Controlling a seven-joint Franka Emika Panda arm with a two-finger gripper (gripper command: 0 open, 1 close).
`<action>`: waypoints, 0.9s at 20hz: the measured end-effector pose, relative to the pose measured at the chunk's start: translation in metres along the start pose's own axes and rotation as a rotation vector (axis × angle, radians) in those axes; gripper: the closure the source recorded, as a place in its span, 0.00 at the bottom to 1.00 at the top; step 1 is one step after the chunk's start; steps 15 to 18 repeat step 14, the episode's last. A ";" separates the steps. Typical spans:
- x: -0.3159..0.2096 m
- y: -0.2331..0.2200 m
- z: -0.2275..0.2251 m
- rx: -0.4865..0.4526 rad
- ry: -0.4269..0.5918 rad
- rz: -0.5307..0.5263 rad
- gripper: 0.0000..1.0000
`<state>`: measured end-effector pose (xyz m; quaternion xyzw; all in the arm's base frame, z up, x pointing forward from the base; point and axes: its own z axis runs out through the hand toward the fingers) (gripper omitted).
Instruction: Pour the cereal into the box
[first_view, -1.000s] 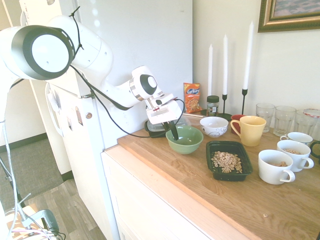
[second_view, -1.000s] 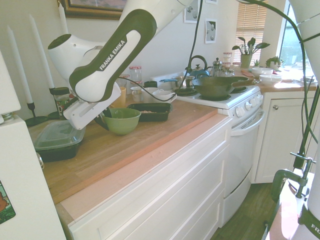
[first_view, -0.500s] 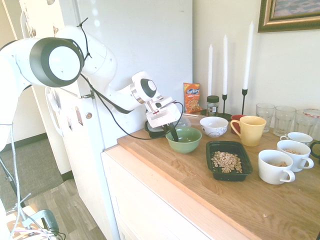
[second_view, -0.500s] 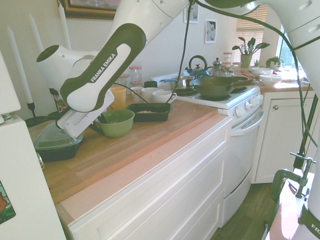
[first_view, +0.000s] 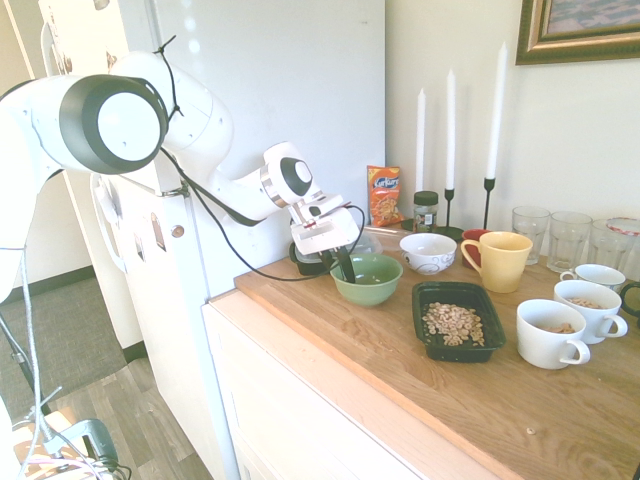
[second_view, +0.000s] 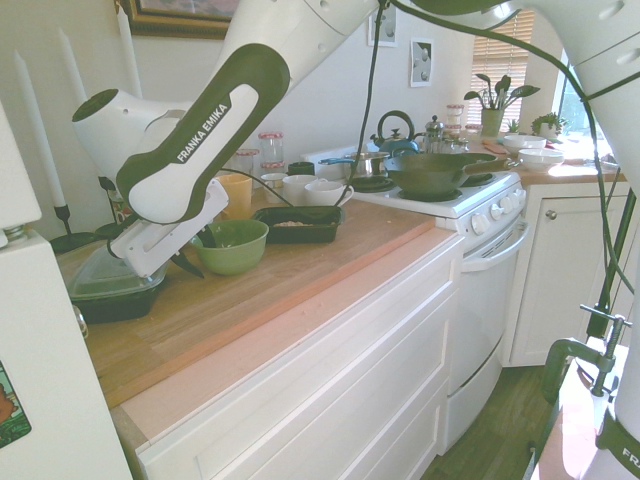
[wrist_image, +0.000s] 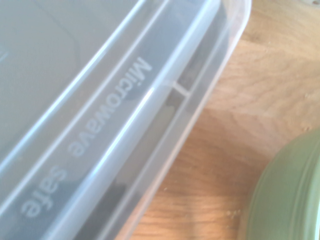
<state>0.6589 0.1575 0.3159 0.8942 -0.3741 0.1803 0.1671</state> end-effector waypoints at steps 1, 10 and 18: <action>0.001 0.001 -0.002 0.003 -0.003 0.005 0.00; 0.037 0.032 -0.039 0.102 -0.139 0.104 0.00; 0.049 0.054 -0.059 0.167 -0.243 0.108 0.00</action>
